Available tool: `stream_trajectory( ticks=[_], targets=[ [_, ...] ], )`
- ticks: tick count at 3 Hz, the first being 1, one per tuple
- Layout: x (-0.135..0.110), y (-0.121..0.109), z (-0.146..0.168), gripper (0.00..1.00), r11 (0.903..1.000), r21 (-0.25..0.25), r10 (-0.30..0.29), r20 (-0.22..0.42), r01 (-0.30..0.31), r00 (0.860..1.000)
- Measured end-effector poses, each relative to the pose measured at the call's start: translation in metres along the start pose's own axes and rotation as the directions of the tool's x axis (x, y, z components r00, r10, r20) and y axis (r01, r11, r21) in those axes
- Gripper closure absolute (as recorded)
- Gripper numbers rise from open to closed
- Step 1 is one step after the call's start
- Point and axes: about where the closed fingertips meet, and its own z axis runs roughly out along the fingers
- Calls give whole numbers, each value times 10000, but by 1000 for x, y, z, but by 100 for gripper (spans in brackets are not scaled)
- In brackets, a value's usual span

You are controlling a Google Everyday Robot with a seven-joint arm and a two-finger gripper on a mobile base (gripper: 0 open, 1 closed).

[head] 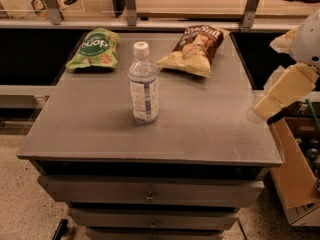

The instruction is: Move blue plastic bottle near green rice chip bag

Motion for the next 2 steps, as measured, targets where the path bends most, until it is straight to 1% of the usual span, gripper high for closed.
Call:
stream_trajectory(
  ticks=[1,2],
  targets=[
    [-12,5,8,0,9992,203,337,883,-357,9955],
    [-20,7,24,0,9950,90,965,1497,-990,9840]
  ],
)
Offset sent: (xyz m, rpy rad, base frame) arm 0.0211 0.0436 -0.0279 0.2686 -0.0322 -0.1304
